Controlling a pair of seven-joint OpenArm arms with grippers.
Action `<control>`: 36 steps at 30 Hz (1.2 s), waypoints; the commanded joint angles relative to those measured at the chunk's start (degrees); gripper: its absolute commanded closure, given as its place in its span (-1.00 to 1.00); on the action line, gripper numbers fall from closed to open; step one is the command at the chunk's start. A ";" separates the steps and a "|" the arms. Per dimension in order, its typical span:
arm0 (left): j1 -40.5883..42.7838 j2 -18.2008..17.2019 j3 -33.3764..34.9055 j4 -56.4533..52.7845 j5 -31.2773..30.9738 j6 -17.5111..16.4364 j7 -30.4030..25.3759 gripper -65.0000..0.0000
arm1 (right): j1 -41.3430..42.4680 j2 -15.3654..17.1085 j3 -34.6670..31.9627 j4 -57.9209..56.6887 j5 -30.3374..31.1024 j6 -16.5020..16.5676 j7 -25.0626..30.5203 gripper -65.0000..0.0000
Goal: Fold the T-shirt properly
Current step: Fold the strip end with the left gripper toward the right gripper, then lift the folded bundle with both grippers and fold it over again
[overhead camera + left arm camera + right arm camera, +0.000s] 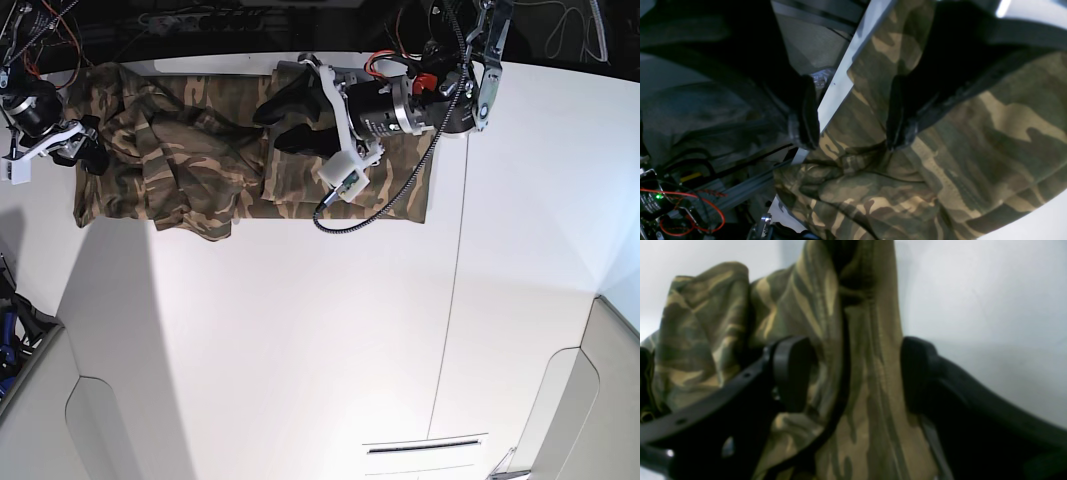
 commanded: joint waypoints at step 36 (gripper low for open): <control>0.15 0.13 -16.39 6.38 -2.01 -0.73 2.01 -0.08 | 7.63 8.11 -2.34 4.66 9.25 0.76 -8.11 1.00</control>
